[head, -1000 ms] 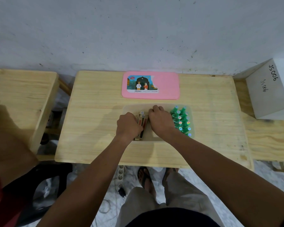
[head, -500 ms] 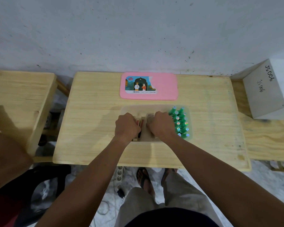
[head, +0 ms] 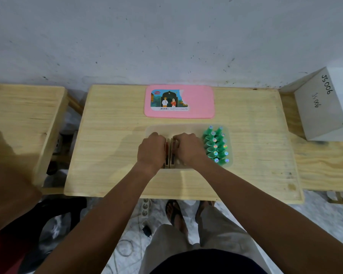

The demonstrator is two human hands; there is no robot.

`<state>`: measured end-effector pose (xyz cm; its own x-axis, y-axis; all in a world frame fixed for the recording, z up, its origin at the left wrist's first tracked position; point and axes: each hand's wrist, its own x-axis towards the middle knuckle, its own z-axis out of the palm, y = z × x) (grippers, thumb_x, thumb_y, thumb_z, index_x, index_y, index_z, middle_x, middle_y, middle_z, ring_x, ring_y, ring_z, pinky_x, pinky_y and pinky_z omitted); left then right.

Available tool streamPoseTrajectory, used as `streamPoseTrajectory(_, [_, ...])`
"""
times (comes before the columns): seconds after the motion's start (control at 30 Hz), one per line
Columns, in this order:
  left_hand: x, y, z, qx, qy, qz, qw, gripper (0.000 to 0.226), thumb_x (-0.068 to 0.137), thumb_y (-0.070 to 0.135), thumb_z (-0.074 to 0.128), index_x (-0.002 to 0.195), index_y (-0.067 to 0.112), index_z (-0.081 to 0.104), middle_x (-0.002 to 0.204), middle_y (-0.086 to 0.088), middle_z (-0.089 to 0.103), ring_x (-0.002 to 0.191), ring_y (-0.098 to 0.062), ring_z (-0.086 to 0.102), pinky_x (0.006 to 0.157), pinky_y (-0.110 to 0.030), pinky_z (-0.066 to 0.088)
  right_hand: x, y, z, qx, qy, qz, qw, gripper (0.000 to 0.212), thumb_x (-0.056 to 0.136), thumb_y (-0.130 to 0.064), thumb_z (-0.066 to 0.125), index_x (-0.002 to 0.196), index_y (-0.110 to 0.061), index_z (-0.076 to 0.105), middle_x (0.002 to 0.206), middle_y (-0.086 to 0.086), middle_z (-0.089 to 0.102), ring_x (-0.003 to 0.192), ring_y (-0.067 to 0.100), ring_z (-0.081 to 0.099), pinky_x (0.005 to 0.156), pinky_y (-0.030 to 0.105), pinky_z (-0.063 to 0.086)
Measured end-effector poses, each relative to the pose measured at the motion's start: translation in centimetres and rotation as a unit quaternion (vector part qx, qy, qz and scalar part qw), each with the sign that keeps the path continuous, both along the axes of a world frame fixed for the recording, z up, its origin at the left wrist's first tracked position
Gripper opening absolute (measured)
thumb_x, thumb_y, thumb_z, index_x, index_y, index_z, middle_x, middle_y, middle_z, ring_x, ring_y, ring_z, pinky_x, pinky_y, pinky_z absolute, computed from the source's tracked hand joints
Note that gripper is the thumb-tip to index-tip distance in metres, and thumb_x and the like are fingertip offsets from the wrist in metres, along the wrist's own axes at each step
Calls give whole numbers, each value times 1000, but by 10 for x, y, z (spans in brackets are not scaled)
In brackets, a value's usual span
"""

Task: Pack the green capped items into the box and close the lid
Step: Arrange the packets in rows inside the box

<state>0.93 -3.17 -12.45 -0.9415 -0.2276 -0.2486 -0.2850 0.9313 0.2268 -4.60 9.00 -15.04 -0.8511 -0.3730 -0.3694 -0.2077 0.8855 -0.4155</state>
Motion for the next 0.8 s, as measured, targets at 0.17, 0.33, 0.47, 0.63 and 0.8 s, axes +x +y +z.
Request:
streamPoseTrajectory(0.17, [6, -12, -1, -90, 192, -34, 977, 29, 72, 12, 71, 99, 22, 73, 106, -2, 62, 96, -27, 55, 67, -37, 44, 4, -9, 1, -62, -45, -38, 996, 26, 83, -13, 58, 103, -24, 72, 95, 15, 73, 94, 36, 66, 77, 38, 55])
streamPoseTrajectory(0.33, [12, -34, -8, 168, 162, 200, 952, 55, 80, 13, 71, 133, 23, 57, 127, -4, 59, 102, -25, 64, 86, -37, 53, 9, -10, -5, -86, -63, -70, 992, 41, 86, -19, 60, 126, -26, 61, 115, 17, 67, 111, 37, 60, 90, 38, 49])
streamPoseTrajectory(0.47, [19, -40, -14, 250, 137, 244, 927, 47, 84, 16, 70, 129, 28, 61, 105, 1, 73, 87, -22, 69, 90, -36, 53, 8, 0, 5, -97, -11, -82, 992, 44, 86, -17, 63, 129, -21, 61, 107, 13, 73, 103, 32, 66, 88, 37, 53])
streamPoseTrajectory(0.63, [20, -36, -10, 276, 147, 289, 905, 39, 86, 19, 68, 125, 25, 66, 99, 0, 75, 79, -18, 68, 91, -42, 53, 4, 15, 9, 15, 48, -84, 995, 32, 82, -21, 64, 112, -14, 61, 105, 12, 63, 95, 36, 64, 69, 35, 46])
streamPoseTrajectory(0.8, [19, -33, -7, 298, 147, 313, 890, 34, 86, 21, 68, 119, 26, 70, 101, 0, 76, 74, -14, 64, 87, -37, 55, 9, 18, -2, -1, 13, -96, 995, 41, 79, -20, 70, 116, -14, 53, 103, 16, 63, 90, 36, 63, 70, 35, 48])
